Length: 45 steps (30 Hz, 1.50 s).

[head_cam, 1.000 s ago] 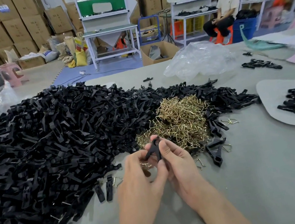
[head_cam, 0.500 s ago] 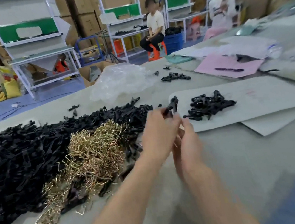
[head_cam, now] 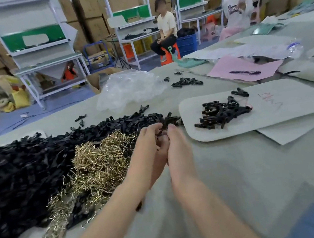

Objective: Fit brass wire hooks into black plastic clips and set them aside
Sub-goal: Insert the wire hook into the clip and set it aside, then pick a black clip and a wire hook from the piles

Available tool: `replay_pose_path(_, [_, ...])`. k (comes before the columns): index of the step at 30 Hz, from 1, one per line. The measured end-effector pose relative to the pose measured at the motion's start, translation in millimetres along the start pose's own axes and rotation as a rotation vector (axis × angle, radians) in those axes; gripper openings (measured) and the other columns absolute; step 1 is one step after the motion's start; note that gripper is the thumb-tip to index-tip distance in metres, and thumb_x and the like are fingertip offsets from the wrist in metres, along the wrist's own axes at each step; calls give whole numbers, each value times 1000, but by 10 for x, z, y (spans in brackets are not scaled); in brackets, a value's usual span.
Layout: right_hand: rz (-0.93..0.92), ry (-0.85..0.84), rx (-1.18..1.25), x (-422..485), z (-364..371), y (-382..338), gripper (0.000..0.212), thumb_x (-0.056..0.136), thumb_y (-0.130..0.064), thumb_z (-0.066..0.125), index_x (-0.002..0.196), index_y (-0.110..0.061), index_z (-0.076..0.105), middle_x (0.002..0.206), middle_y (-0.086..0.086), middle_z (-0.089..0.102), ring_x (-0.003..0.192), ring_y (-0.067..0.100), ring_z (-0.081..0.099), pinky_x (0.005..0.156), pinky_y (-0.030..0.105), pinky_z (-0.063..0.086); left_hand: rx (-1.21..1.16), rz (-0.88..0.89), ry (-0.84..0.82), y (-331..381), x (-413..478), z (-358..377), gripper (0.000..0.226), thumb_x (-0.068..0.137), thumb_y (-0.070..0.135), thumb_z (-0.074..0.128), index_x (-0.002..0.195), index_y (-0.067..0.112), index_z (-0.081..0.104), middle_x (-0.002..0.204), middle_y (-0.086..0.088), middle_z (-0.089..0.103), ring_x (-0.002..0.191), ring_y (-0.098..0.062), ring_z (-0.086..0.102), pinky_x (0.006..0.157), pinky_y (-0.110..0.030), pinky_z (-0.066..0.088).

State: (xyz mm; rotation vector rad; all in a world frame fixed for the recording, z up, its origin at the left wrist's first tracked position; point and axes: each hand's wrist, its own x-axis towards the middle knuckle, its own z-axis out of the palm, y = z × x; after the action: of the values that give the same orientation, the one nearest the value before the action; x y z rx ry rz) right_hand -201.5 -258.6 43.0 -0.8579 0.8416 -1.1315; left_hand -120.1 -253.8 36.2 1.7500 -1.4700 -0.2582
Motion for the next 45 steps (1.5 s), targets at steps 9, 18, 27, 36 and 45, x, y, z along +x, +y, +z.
replay_pose_path(9, [-227, -404, -438, -1043, 915, 762, 37, 103, -23, 43, 135, -42, 46, 130, -31, 49, 121, -9, 48, 105, 20, 39, 542, -202, 339, -1151, -1782, -1346, 35, 88, 17, 70, 122, 21, 62, 114, 6, 62, 103, -22, 58, 89, -31, 39])
replay_pose_path(18, [-342, -546, -772, -1262, 1226, 1294, 38, 102, -18, 45, 135, -37, 51, 132, -22, 52, 114, -2, 55, 101, 26, 45, 787, -401, 419, -1443, -2104, -1680, 35, 90, 34, 55, 122, 23, 66, 117, -1, 65, 110, -26, 59, 92, -45, 44])
replay_pose_path(27, [-80, -460, -485, -1043, 1280, 1315, 33, 100, -10, 48, 105, -36, 67, 97, -18, 70, 86, 5, 69, 81, 25, 55, 923, -358, 354, -1627, -1775, -1735, 43, 94, 32, 60, 136, 24, 60, 126, -12, 60, 104, -33, 60, 84, -45, 45])
replay_pose_path(36, [-6, -425, -274, -921, 1261, 1323, 36, 101, 0, 43, 98, -21, 72, 89, -1, 70, 74, 9, 67, 65, 20, 54, 861, -382, 358, -1666, -1740, -1774, 27, 96, 44, 57, 108, 21, 65, 97, -5, 53, 87, -26, 58, 78, -40, 45])
replay_pose_path(45, [-522, -499, -770, -1023, 1163, 1394, 20, 100, -13, 58, 110, -26, 70, 99, -13, 67, 86, 7, 62, 75, 16, 48, 735, -392, 314, -1627, -1777, -1804, 36, 97, 51, 49, 110, 22, 66, 104, 0, 56, 96, -23, 60, 86, -39, 44])
